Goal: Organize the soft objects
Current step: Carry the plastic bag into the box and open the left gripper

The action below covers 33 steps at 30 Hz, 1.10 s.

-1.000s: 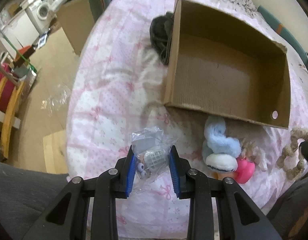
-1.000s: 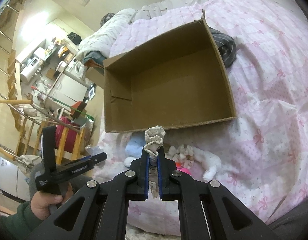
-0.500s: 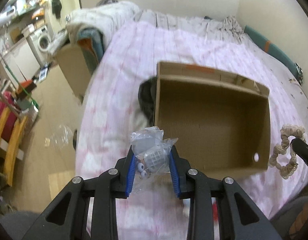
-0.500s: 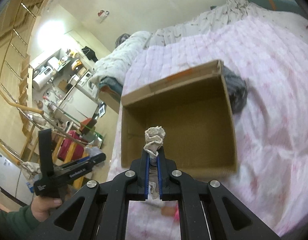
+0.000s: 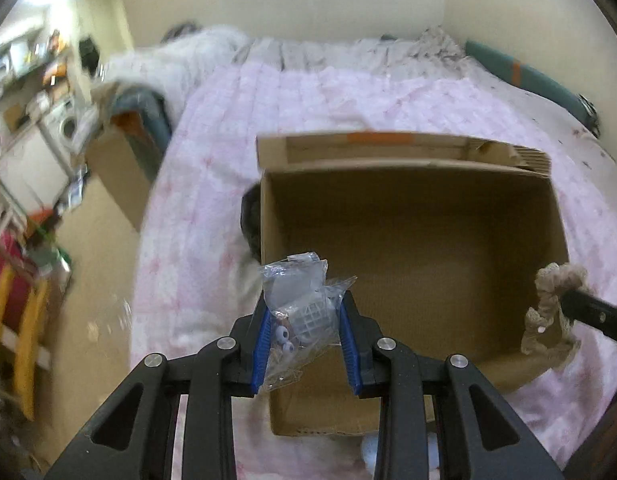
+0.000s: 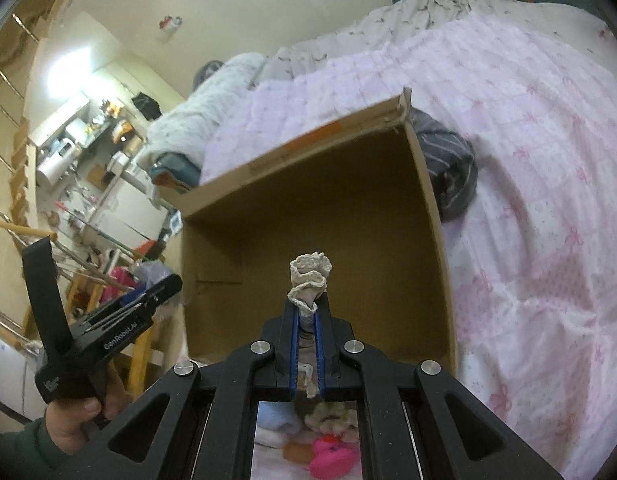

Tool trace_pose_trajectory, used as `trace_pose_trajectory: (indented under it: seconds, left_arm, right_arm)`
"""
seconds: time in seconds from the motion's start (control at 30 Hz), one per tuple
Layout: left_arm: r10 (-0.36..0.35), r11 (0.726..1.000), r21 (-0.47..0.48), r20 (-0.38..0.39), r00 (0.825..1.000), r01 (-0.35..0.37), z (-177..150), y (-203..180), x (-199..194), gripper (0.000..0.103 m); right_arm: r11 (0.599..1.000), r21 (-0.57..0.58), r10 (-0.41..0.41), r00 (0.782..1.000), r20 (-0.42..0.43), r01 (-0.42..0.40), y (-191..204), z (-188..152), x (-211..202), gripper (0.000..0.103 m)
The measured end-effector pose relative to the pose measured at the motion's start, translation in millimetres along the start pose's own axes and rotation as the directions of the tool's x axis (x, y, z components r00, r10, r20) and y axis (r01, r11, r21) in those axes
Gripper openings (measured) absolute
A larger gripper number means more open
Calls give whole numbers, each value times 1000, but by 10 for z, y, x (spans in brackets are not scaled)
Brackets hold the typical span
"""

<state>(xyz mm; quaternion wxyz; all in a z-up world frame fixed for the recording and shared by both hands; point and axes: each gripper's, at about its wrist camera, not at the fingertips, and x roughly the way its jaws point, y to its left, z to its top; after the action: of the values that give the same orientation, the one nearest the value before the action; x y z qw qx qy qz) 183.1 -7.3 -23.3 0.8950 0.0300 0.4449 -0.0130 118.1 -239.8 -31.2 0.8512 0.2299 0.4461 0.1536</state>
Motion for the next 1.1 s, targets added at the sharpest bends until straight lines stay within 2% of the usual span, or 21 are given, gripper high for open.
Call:
trace_pose_trajectory:
  seconds: [0.07,0.2,0.5,0.93,1.03,1.1]
  left_arm:
    - [-47,998,-49,-31,998,46,17,66,75,28]
    - [-62,996,-61,-27,998,60,43,78,107,28]
    - [-95,995,-39,-21,995,94,17,9,122,28]
    - [-116,993,-28,-10,993,116,13,-33,94,29]
    - [-120,993,-22,-23,992,120,6,-49,97,31]
    - [-120,993,-13,-26,992,120,0,-62,95,36]
  right_arm:
    - [1000,-11,-15,1000,-8,15,7,-19,35,9]
    - [999,-25,-42,999,-33,41,20,-36,126,9]
    - [994,-73,-91,993,-76,85,56,-106,282,9]
    - [990,-94,-112,990,-90,103,86,-128,323,9]
    - [990,-95,-113,989,-91,104,92,-127,328,9]
    - [990,-96,-114,989,-91,106,94,-127,329,9]
